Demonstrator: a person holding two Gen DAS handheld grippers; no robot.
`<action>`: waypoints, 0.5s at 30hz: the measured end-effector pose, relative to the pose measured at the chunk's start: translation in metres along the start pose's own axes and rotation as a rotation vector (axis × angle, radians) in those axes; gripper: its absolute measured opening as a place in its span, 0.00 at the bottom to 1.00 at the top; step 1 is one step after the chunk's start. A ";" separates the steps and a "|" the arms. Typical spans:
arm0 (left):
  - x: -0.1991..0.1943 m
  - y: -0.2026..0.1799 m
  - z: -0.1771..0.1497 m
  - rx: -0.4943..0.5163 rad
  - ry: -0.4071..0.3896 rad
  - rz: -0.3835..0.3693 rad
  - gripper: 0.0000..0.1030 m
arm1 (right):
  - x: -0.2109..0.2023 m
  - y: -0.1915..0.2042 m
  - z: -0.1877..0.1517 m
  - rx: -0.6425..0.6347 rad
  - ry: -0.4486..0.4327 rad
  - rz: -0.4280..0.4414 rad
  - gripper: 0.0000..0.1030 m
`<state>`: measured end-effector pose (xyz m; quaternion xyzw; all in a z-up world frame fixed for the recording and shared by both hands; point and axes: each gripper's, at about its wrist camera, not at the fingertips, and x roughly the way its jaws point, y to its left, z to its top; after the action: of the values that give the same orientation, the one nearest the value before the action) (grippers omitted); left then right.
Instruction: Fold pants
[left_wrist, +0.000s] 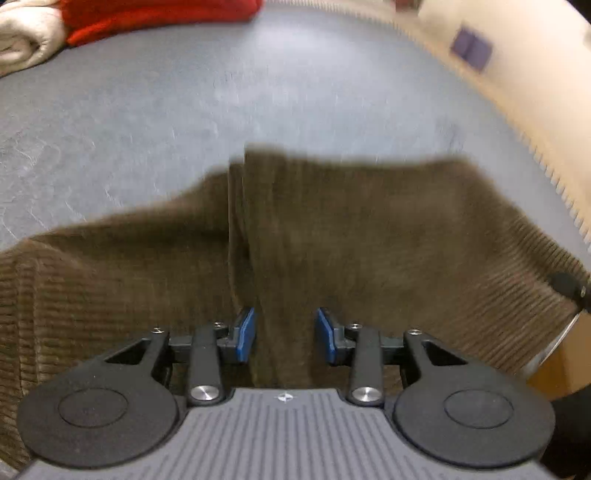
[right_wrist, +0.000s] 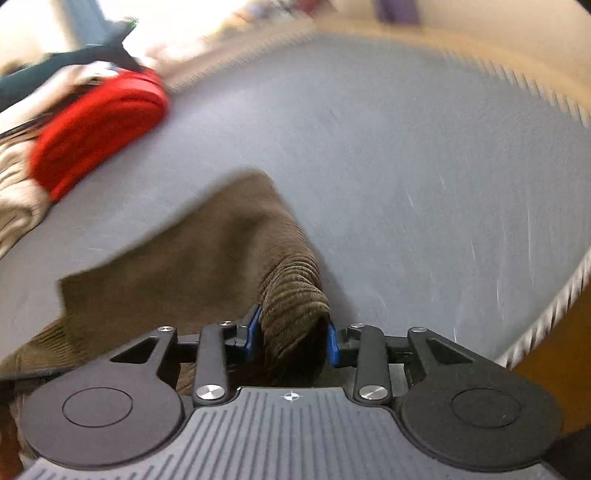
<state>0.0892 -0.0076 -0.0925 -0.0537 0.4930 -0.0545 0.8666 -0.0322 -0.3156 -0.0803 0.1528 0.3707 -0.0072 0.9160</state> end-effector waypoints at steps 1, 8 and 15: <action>-0.010 0.002 0.004 -0.023 -0.035 -0.035 0.44 | -0.013 0.015 0.001 -0.072 -0.054 0.018 0.33; -0.075 0.002 0.036 -0.194 -0.228 -0.548 0.94 | -0.078 0.123 -0.047 -0.702 -0.339 0.199 0.33; -0.051 0.005 0.037 -0.178 -0.081 -0.357 0.26 | -0.094 0.183 -0.108 -1.035 -0.337 0.427 0.32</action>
<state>0.0953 0.0061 -0.0312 -0.2189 0.4433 -0.1611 0.8542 -0.1505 -0.1197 -0.0389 -0.2465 0.1360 0.3356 0.8990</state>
